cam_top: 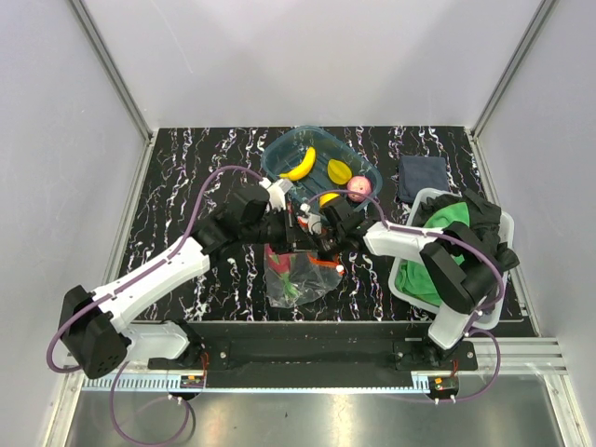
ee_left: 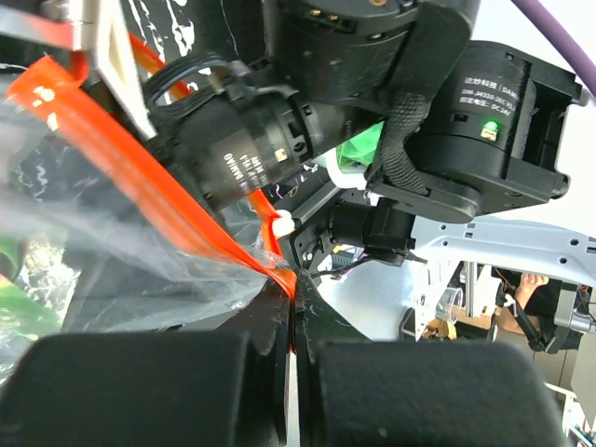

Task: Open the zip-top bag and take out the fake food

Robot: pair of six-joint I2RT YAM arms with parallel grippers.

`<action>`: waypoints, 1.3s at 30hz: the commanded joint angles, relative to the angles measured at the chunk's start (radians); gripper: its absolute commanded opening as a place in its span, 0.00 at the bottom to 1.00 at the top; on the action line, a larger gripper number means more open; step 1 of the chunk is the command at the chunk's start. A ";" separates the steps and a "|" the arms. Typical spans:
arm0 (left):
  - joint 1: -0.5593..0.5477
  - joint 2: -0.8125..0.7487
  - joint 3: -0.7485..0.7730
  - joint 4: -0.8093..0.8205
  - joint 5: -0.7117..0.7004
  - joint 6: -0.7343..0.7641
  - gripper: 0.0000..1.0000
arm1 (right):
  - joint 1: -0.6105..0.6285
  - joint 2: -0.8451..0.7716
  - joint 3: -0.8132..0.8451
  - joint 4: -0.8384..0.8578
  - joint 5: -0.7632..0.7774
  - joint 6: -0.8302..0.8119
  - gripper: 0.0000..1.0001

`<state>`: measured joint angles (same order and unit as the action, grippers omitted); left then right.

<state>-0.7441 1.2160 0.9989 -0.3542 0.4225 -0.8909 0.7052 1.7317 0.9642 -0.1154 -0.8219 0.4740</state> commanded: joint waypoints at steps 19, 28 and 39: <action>-0.038 0.036 0.033 0.090 0.033 -0.034 0.00 | 0.057 0.108 0.044 0.089 -0.003 0.069 0.57; -0.041 0.013 -0.008 0.141 0.021 -0.062 0.00 | 0.066 0.160 0.041 0.102 0.056 0.093 0.36; -0.032 -0.058 -0.005 -0.049 -0.051 0.082 0.00 | 0.057 0.034 0.070 -0.048 0.092 0.054 0.00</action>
<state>-0.7769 1.2163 0.9714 -0.3435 0.4042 -0.9016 0.7631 1.8534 0.9916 -0.0586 -0.7815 0.5781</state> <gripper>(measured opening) 0.012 0.011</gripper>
